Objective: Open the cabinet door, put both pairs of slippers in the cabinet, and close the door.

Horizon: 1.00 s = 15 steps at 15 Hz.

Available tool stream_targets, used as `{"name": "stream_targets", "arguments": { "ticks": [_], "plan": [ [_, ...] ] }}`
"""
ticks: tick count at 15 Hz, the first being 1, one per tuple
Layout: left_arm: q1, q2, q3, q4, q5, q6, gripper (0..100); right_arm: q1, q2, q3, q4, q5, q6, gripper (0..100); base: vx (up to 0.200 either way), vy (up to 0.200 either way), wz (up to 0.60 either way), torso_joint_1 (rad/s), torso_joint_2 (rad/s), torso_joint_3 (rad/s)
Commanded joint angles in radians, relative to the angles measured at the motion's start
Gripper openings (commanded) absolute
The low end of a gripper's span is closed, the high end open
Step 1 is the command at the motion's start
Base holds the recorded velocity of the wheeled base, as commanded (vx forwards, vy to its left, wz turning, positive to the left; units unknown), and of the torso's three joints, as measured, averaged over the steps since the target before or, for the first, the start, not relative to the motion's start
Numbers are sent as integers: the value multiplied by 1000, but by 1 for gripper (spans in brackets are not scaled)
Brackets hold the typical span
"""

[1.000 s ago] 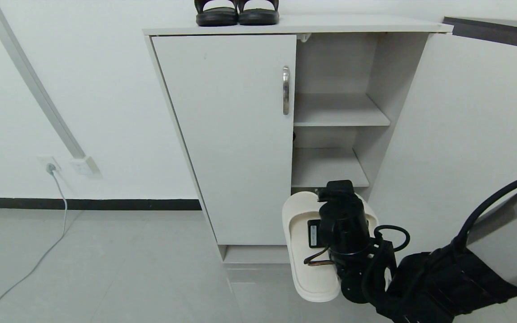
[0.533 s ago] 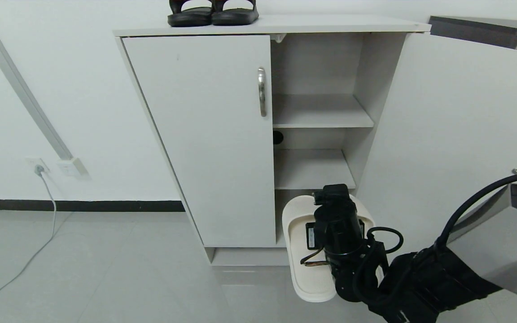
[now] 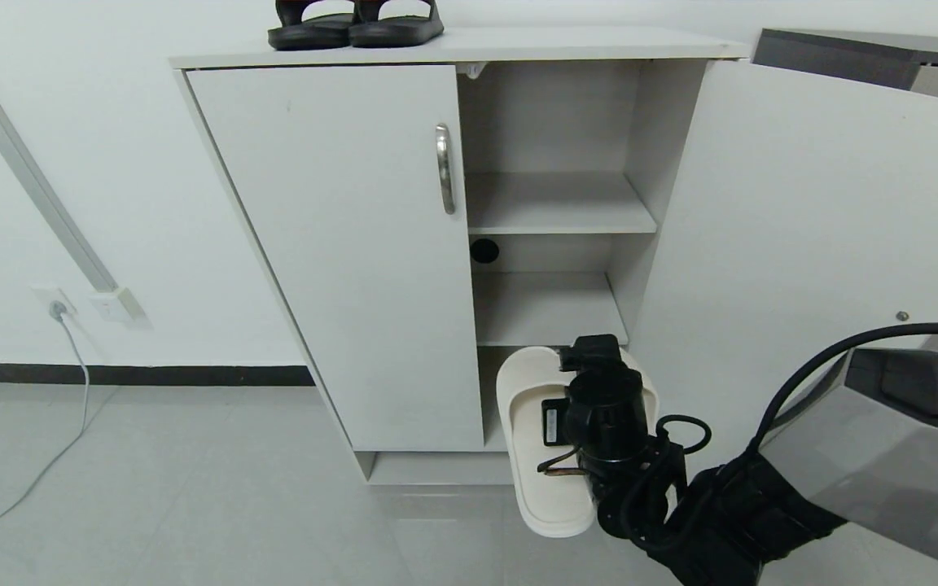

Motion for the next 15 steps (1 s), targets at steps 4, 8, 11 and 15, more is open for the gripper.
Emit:
{"name": "stream_targets", "arguments": {
  "ticks": [4,8,11,15],
  "plan": [
    [0,2,0,0,-1,-1,0,1,88,-74,-3,12,-11,0,0,0,0,0,0,0],
    [0,2,0,0,-1,-1,0,-22,123,-145,2,11,-42,0,0,0,0,0,0,0],
    [0,2,0,0,-1,-1,0,-22,155,-145,0,11,-43,0,0,0,0,7,2,-155],
    [0,2,-2,0,-2,-1,0,-30,157,-154,2,12,-48,0,0,0,0,1,1,-195]
  ]
}}
